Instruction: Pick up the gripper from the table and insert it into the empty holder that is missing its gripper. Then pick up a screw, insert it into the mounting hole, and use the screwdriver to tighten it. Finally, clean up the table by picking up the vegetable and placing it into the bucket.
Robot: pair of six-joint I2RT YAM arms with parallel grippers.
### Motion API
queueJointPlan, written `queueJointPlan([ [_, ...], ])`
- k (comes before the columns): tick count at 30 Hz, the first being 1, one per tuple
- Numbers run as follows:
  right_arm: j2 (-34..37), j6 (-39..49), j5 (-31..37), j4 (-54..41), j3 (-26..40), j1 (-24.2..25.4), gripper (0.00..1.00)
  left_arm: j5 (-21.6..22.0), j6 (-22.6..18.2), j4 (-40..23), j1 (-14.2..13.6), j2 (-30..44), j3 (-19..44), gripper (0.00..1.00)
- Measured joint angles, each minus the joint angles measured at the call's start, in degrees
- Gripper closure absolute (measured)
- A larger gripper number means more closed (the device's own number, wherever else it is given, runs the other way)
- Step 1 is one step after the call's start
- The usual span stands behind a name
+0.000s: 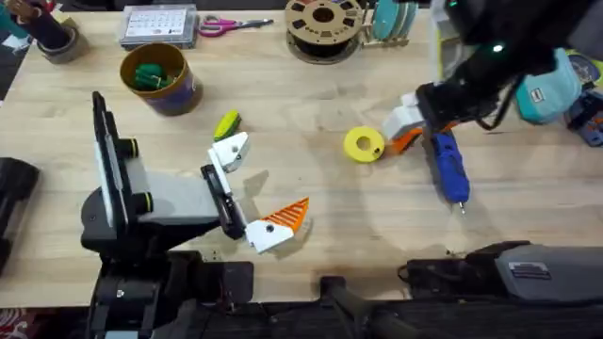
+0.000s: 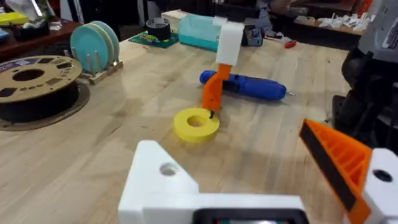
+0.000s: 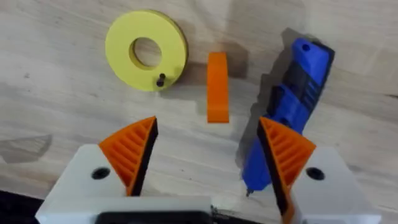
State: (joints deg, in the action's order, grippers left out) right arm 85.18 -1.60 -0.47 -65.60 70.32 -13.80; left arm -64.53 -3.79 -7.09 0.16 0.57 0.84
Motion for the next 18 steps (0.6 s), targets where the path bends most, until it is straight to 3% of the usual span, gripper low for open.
queueJointPlan([
  [18, 1.0, -0.8, 0.0, 10.8, -7.0, 1.7, 0.003, 0.0, 0.0, 0.0, 0.0, 0.0, 0.0, 0.015],
])
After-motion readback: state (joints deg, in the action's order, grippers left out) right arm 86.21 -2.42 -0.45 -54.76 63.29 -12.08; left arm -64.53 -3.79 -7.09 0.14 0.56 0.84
